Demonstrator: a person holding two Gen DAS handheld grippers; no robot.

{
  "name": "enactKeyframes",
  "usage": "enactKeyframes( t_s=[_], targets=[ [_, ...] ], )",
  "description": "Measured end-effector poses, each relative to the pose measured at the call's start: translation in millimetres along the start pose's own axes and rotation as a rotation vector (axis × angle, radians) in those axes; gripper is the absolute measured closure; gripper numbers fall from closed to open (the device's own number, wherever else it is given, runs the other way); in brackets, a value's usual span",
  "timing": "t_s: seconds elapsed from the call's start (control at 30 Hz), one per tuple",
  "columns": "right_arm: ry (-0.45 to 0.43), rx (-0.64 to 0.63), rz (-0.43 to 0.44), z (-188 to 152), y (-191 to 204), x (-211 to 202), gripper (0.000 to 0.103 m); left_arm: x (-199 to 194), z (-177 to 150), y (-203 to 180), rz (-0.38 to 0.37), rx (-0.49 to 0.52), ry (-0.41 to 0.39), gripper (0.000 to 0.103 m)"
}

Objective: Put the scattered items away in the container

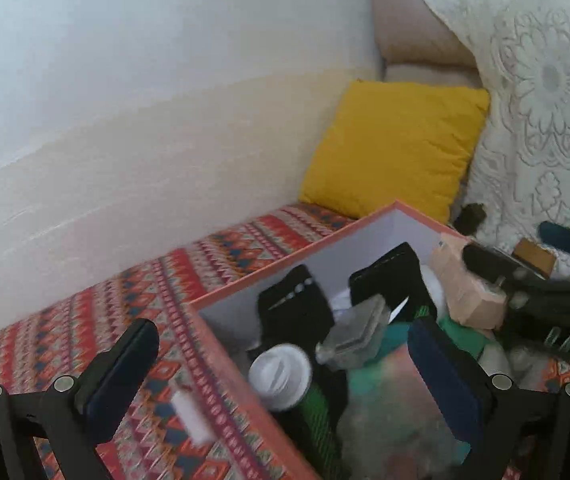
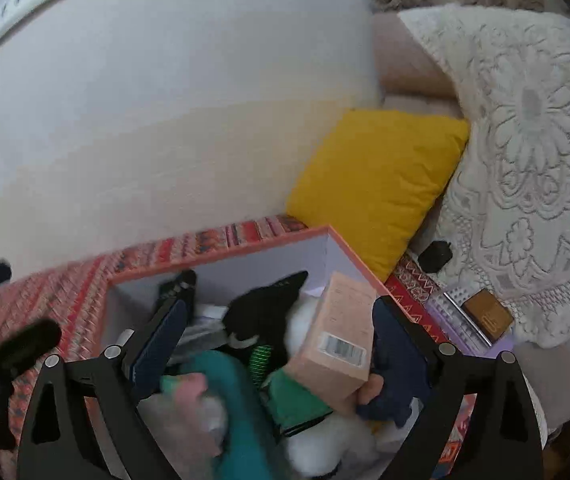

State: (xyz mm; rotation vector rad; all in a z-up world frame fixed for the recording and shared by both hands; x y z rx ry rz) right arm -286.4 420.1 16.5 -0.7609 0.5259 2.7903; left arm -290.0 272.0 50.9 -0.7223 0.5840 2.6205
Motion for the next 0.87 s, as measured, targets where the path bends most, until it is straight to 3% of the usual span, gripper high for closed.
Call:
enactKeyframes(
  t_s=[0.13,0.33,0.47,0.63,0.7,0.77,0.87],
  targets=[
    [-0.015,0.058,0.006,-6,2,-42,0.002,-41,-17,3,0.025,-0.018,-0.009,0.000],
    [0.037,-0.077,-0.074,-55,21,-99,0.000,-116,-57,-4,0.055,-0.035,-0.035,0.000],
    [0.041,-0.078,-0.044,-96,28,-142,0.000,-162,-78,-8,0.057,-0.059,-0.070,0.000],
    [0.000,-0.077,-0.011,-131,47,-202,0.000,-204,-98,-13,0.048,-0.076,-0.049,0.000],
    [-0.013,-0.082,0.008,-142,56,-221,0.000,-220,-106,-8,0.118,-0.082,-0.036,0.000],
    [-0.016,-0.100,0.023,-153,67,-235,0.000,-241,-111,-3,0.179,-0.093,-0.079,0.000],
    [-0.005,-0.138,0.033,-168,80,-246,0.000,-263,-116,0,0.193,-0.092,-0.124,0.000]
  ],
)
Point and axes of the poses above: each gripper's, at about its wrist camera, not at the fingertips, and x roughly the way its jaws point, y to its left, z to its top, the point moved 6 cm from there along x, roughly the way its jaws point, and after that the axes turned 13 degrees about x, right-handed, at the moved point
